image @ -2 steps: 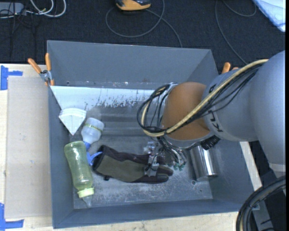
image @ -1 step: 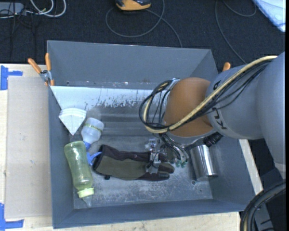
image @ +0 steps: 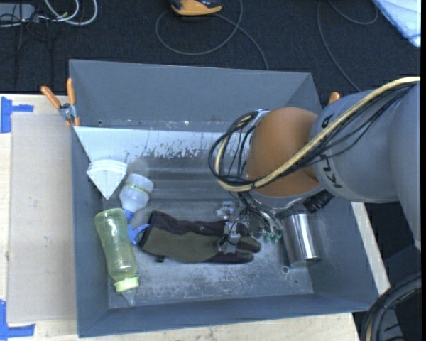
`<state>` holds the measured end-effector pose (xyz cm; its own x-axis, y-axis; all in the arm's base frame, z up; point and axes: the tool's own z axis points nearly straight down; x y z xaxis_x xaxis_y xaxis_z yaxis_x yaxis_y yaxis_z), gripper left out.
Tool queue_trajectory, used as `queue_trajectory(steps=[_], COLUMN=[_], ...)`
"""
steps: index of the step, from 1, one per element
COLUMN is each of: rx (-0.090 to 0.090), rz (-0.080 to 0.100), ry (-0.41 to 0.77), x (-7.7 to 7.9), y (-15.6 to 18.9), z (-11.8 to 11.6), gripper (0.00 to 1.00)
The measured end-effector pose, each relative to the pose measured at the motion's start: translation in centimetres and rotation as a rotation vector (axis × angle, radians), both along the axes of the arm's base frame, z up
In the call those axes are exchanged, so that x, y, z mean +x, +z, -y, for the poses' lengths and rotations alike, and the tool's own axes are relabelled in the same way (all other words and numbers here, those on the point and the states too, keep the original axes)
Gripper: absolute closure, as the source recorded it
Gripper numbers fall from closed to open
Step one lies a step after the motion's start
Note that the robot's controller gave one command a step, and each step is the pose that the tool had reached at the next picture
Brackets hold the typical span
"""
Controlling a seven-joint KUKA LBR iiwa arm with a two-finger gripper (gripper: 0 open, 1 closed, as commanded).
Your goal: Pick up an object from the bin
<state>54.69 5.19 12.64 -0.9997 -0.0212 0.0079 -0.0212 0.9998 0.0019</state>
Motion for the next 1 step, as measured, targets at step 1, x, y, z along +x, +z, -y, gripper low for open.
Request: queue_trajectory(steps=[1], rx=[0.0], rz=[0.003], ry=[0.001], x=[0.08], y=[1.36], z=[0.0], gripper=[1.0])
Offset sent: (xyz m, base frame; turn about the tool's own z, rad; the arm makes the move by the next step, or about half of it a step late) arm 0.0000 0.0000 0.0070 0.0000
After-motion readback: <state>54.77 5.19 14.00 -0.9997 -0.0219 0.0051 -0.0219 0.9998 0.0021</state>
